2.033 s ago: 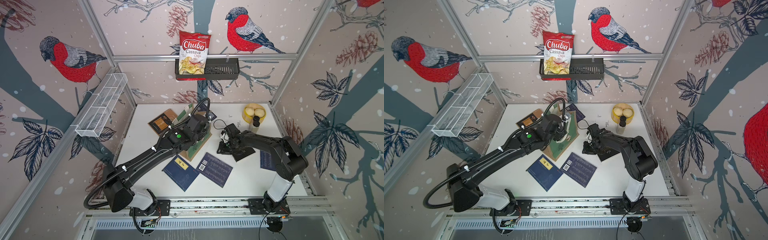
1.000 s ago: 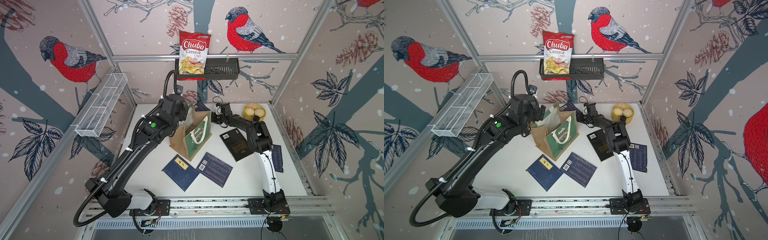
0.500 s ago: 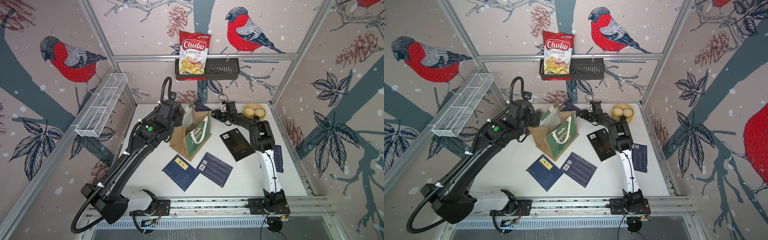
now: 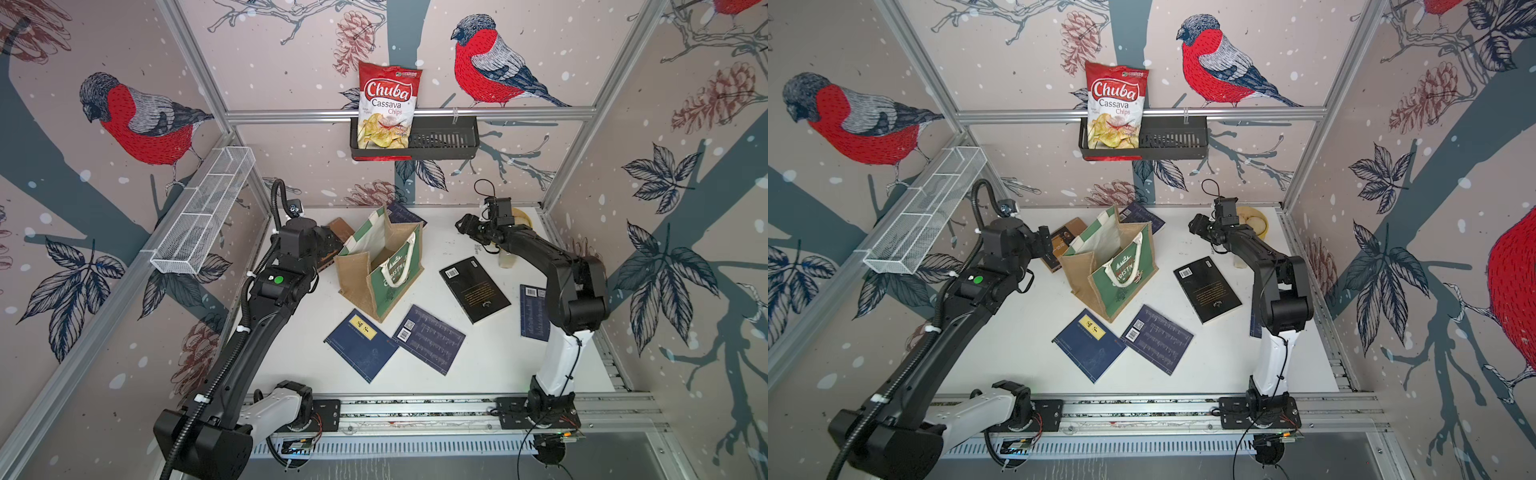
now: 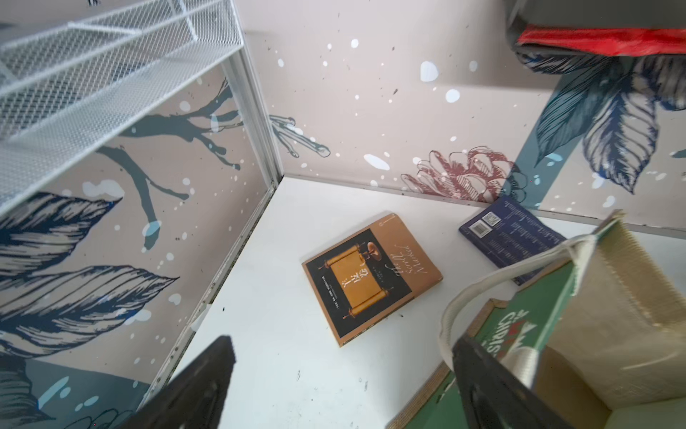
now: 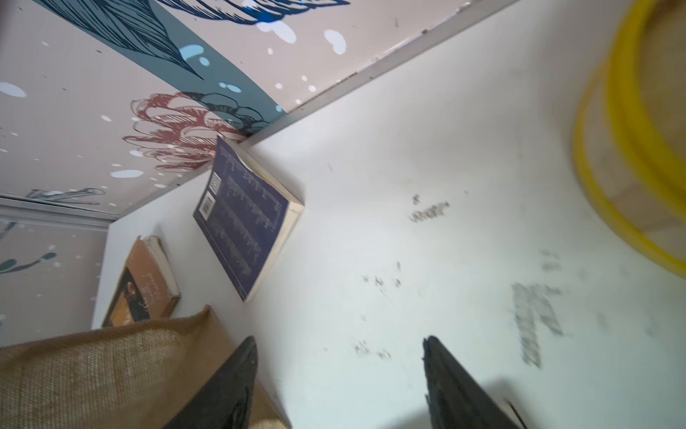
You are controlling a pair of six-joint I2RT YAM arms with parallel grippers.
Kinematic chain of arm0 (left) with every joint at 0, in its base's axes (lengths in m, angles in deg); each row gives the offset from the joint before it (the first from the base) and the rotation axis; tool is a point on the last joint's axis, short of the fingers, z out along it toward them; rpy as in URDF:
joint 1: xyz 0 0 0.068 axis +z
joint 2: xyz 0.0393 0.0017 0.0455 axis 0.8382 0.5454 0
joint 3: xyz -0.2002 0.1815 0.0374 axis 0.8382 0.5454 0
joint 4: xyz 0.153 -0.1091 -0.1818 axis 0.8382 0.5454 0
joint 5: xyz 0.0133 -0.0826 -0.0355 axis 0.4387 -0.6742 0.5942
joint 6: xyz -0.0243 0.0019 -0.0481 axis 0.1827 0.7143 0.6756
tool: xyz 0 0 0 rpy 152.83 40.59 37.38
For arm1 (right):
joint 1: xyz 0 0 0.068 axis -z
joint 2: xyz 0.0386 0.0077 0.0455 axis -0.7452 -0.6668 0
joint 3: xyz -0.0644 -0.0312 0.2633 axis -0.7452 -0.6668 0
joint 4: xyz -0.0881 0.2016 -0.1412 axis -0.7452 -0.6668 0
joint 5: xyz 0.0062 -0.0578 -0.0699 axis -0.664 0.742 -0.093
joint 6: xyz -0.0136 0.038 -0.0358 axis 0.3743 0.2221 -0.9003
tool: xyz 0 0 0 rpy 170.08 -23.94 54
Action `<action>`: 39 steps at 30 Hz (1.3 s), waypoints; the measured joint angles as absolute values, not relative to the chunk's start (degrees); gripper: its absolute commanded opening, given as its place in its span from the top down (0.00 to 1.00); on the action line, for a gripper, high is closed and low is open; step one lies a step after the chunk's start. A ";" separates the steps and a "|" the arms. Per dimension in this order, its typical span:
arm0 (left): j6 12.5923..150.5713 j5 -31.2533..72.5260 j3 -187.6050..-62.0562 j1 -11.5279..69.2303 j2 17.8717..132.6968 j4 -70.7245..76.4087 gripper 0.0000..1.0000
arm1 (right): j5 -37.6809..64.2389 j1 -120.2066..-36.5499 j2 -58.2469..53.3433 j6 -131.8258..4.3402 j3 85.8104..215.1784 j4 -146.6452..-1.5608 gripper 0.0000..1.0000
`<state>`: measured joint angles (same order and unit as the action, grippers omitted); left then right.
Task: Take out the books from the canvas bag
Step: Reset both arms
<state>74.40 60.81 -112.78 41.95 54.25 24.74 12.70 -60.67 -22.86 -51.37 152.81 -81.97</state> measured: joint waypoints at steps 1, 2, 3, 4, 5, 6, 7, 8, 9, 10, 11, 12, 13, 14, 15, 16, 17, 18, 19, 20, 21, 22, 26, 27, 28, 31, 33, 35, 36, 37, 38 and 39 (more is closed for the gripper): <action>74.40 61.60 -110.31 42.16 53.55 22.68 0.00 | 14.05 -60.71 -21.16 -51.48 150.97 -82.04 0.26; 74.45 62.51 -106.97 42.40 52.45 20.08 0.00 | 16.35 -60.67 -18.86 -51.72 148.37 -81.62 0.25; 74.43 63.28 -103.36 42.75 51.30 17.09 0.00 | 18.47 -60.56 -16.63 -52.20 145.73 -81.21 0.25; 74.32 63.76 -99.30 43.10 50.01 13.15 0.00 | 20.33 -60.47 -14.73 -52.70 143.50 -80.92 0.24; 74.16 64.39 -94.58 43.41 48.58 8.87 0.00 | 22.69 -60.38 -12.30 -52.94 140.61 -80.16 0.23; 73.05 64.57 -89.42 43.56 47.23 3.76 0.00 | 24.79 -60.12 -9.57 -53.82 137.33 -78.74 0.21; 72.68 64.37 -85.20 43.72 46.29 -0.29 0.00 | 26.69 -60.10 -7.15 -54.36 134.56 -77.69 0.21; 71.28 63.89 -80.13 43.83 45.37 -5.23 0.00 | 28.70 -59.79 -4.55 -55.15 131.63 -76.18 0.20; 70.30 63.28 -75.87 44.07 44.98 -9.36 0.00 | 30.53 -59.49 -2.25 -55.96 128.99 -74.54 0.20; 69.75 63.08 -72.59 44.28 45.04 -13.23 0.00 | 31.85 -59.16 -0.39 -56.79 126.84 -72.90 0.19; 69.33 63.04 -69.73 44.55 45.46 -16.96 0.00 | 33.33 -58.66 1.36 -57.45 124.77 -71.57 0.19; 68.37 62.89 -67.65 44.83 46.18 -20.16 0.00 | 34.84 -58.15 2.86 -58.17 122.91 -70.17 0.18; 68.24 62.75 -65.59 45.18 47.30 -23.65 0.00 | 36.39 -57.69 4.42 -58.95 120.90 -68.73 0.18; 67.04 62.62 -63.78 45.55 48.61 -26.78 0.00 | 37.99 -57.15 5.95 -59.89 118.84 -67.22 0.17; 66.69 62.47 -62.47 45.88 49.90 -29.20 0.00 | 39.23 -56.84 7.26 -60.44 116.96 -65.89 0.17; 66.43 61.75 -60.92 46.40 51.84 -32.44 0.01 | 40.33 -56.65 8.57 -61.45 114.91 -64.38 0.15; 65.57 61.51 -59.82 47.06 54.05 -35.00 0.01 | 41.16 -56.38 9.71 -62.10 112.88 -62.87 0.11; 65.49 61.31 -59.65 47.74 55.82 -35.76 0.01 | 41.77 -56.23 10.49 -62.82 111.30 -61.80 0.07; 65.36 60.48 -60.11 48.76 57.55 -36.42 0.01 | 42.16 -55.95 11.30 -63.28 109.58 -60.86 0.00; 64.44 58.71 -60.76 49.95 59.38 -38.36 0.01 | 42.58 -55.49 12.15 -63.63 107.65 -59.66 0.01; 63.63 57.16 -61.22 50.82 61.11 -41.05 0.01 | 42.80 -55.07 12.94 -64.44 106.12 -58.67 0.01; 62.86 55.15 -61.70 51.56 63.08 -43.70 0.01 | 42.73 -54.63 14.25 -64.81 103.94 -57.49 0.01; 60.96 44.55 -66.88 54.97 69.90 -46.49 0.01 | 41.09 -53.39 19.15 -66.67 95.94 -51.13 0.01; 60.98 42.76 -68.00 55.54 70.73 -47.04 0.01 | 41.11 -53.26 19.39 -67.17 95.06 -50.24 0.01; 61.12 40.61 -68.44 55.96 71.56 -48.64 0.00 | 41.59 -53.13 19.30 -67.52 94.45 -49.08 0.01; 62.93 37.77 -63.69 56.04 74.16 -56.88 0.01 | 45.57 -52.86 17.60 -67.72 93.71 -45.86 0.01; 63.54 39.19 -59.04 56.11 79.23 -64.09 0.01 | 48.19 -52.71 16.20 -68.16 92.88 -43.18 0.01; 64.59 40.48 -59.17 56.26 80.34 -63.52 0.01 | 49.70 -52.54 14.64 -69.29 91.48 -38.91 0.01; 65.20 40.64 -60.90 56.26 79.21 -62.56 0.01 | 50.18 -52.34 13.44 -69.69 91.04 -36.66 0.01; 65.84 40.72 -63.87 56.26 78.55 -61.53 0.01 | 50.56 -51.99 11.63 -70.38 90.93 -34.26 0.01; 65.86 40.90 -65.83 56.15 78.57 -62.14 0.01 | 50.88 -51.57 9.51 -70.65 91.11 -31.98 0.00; 65.84 41.03 -66.14 55.96 78.92 -64.04 0.01 | 51.19 -51.20 7.43 -70.63 91.78 -30.65 0.00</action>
<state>65.84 41.03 -66.14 55.96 78.92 -64.04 51.19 -51.20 7.43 -70.63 91.78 -30.65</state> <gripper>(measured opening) 0.990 0.994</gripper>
